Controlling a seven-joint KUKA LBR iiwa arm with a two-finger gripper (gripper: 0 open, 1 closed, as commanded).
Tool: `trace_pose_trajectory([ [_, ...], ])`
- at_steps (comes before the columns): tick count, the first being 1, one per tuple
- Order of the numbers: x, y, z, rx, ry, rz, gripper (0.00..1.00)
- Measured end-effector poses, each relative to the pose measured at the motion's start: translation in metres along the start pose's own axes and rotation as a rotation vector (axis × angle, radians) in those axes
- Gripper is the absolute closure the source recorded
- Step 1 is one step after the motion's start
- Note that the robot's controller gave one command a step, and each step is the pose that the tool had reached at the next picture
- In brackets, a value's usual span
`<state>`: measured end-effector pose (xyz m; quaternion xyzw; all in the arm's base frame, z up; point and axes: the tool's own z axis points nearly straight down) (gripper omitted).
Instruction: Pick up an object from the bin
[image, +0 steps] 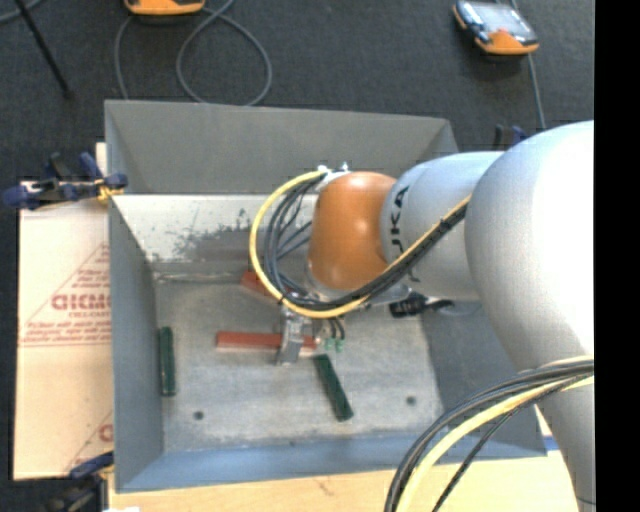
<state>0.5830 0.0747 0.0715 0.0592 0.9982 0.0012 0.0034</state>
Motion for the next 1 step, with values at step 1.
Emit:
trace_pose_trajectory([
  [1,0.0063,-0.0051,-0.1774,0.001,-0.005,-0.046,1.00],
])
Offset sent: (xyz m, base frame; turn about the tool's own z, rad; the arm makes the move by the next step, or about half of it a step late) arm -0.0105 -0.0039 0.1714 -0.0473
